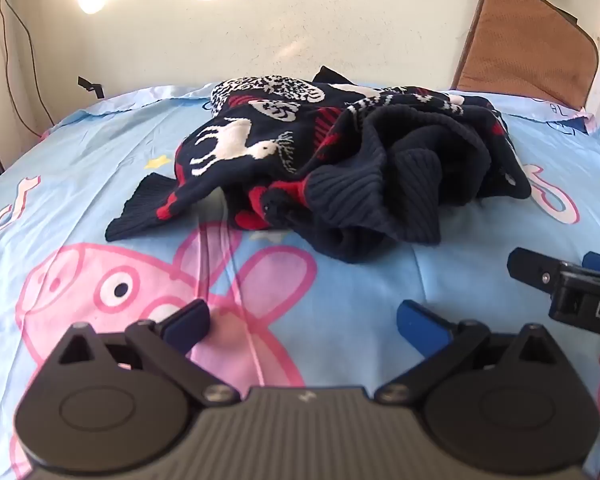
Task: Fold small clothes
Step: 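Reach both grippers toward the crumpled navy reindeer sweater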
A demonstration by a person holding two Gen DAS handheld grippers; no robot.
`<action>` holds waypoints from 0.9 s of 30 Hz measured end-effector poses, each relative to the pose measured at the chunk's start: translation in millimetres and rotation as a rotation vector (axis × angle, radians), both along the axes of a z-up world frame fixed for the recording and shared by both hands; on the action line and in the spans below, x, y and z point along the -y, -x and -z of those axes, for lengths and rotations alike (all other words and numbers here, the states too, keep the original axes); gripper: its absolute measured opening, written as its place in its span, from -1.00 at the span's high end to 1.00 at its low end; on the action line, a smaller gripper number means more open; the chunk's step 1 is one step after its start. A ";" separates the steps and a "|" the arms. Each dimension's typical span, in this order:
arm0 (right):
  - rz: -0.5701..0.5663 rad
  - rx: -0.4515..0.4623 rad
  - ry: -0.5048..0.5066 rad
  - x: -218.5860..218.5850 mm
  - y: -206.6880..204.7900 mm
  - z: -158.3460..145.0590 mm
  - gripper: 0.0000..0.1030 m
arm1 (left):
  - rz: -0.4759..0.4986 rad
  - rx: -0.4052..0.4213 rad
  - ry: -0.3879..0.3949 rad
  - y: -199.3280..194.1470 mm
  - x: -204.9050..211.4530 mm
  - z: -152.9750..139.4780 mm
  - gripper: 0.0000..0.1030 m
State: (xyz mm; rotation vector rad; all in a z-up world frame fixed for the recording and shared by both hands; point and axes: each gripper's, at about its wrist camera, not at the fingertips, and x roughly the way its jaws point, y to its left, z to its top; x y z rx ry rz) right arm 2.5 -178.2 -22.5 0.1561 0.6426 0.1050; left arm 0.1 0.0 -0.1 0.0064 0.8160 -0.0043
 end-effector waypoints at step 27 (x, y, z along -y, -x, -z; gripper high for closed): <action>-0.261 0.248 0.397 -36.6 -42.8 -42.4 0.14 | 0.098 0.110 0.502 0.0 -62.7 -31.3 -0.79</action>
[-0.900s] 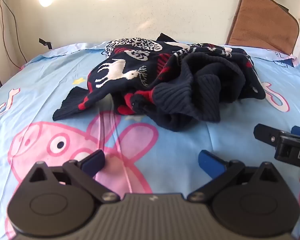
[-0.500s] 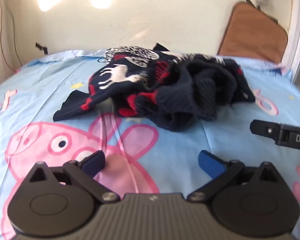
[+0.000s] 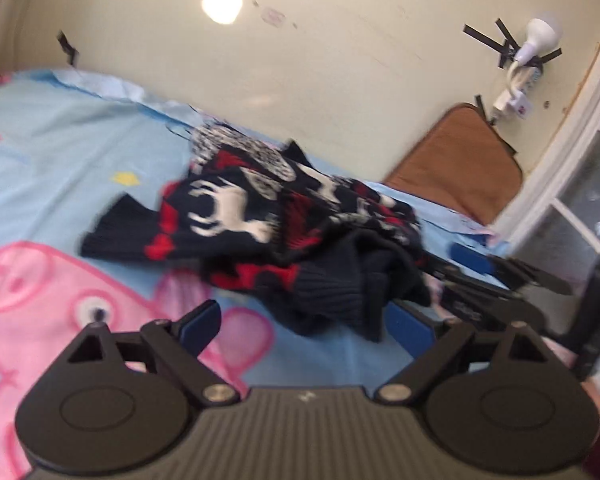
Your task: Fold small clothes
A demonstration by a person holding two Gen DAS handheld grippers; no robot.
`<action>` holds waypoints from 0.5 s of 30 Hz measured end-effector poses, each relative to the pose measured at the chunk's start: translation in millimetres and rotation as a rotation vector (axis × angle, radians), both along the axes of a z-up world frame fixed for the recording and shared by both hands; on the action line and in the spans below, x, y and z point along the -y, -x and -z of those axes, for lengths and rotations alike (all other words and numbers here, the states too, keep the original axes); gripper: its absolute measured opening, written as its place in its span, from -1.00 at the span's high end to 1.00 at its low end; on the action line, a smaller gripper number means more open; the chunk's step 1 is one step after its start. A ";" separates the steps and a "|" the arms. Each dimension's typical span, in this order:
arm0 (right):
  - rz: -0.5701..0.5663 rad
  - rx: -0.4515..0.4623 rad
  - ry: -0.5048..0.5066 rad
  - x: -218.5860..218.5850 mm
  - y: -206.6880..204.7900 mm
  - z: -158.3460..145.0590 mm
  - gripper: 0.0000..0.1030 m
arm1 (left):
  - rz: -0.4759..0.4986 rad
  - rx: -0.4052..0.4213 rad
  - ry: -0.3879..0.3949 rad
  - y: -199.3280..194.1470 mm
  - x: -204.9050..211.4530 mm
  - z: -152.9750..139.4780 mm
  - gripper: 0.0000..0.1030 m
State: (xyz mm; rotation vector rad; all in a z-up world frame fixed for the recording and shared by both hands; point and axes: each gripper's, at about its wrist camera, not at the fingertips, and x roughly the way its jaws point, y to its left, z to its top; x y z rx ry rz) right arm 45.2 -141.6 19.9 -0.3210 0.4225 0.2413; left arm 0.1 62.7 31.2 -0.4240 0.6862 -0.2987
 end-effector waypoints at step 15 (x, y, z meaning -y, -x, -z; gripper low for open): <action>-0.262 -0.183 -0.019 -49.7 -19.0 -26.7 0.00 | -0.022 -0.107 0.085 -25.5 8.0 23.9 0.68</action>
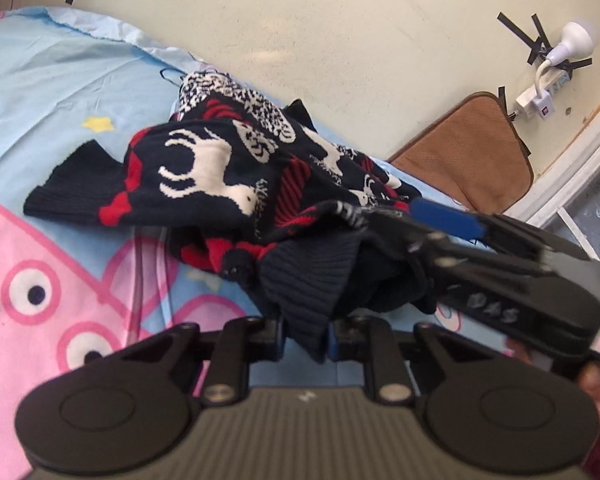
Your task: Fold small clothes
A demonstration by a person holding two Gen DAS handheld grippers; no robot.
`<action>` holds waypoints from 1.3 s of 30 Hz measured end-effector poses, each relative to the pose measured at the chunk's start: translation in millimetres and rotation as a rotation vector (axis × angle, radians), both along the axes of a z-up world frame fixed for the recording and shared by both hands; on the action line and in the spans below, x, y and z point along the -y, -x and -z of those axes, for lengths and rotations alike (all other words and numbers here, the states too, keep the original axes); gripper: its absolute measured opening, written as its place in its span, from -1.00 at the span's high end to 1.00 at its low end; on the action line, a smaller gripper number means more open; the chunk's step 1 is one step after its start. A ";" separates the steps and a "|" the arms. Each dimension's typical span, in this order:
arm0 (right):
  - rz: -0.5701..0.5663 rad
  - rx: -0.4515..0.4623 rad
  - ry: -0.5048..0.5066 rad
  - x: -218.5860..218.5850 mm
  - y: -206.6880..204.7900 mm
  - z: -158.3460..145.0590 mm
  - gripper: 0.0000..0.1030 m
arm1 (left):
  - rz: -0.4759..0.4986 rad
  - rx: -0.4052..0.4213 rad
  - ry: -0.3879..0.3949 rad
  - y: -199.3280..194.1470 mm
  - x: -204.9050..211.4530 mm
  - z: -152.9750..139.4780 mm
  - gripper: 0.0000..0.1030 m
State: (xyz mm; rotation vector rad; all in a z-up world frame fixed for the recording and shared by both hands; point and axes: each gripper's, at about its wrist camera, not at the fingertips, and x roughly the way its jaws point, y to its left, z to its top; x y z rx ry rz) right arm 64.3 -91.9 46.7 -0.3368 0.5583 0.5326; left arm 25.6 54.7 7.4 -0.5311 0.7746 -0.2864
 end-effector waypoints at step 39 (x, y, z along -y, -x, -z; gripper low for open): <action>0.094 0.038 -0.123 65.3 58.1 27.2 -0.59 | 0.043 0.110 -0.046 4.9 -11.8 -33.9 0.86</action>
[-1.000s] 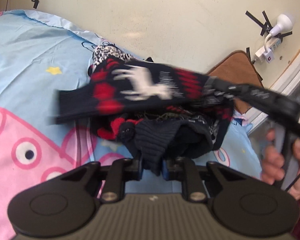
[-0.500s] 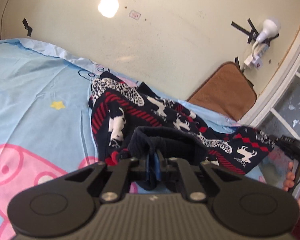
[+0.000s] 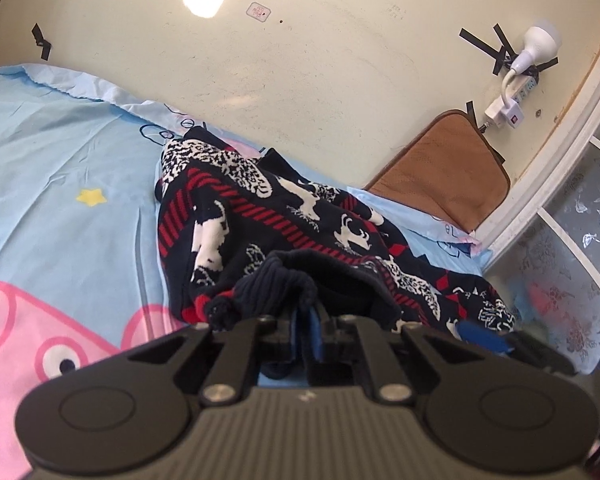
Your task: Fold small clothes
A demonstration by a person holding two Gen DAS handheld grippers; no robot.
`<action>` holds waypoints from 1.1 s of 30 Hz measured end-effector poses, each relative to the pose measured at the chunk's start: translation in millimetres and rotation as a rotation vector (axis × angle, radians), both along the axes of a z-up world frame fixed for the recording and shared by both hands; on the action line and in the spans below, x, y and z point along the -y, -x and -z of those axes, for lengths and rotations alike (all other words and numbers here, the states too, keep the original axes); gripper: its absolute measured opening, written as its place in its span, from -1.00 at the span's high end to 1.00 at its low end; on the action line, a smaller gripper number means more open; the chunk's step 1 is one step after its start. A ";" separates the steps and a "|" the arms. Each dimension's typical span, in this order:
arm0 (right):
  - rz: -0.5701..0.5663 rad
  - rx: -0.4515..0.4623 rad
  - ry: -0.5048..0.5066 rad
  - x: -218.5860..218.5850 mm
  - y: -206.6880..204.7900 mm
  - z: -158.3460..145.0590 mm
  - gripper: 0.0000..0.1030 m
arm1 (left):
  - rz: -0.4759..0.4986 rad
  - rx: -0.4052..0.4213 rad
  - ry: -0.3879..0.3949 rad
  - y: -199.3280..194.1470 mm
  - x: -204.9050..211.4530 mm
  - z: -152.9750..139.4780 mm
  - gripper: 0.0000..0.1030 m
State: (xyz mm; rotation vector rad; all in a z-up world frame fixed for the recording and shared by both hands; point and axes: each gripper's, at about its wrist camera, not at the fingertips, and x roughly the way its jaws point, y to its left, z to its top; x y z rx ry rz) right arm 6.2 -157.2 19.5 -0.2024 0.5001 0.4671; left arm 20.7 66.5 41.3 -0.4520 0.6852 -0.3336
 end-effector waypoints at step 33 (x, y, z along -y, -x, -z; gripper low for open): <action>0.190 0.198 -0.201 41.0 -34.3 -114.7 0.66 | 0.057 0.551 -0.833 19.9 137.0 13.5 -0.78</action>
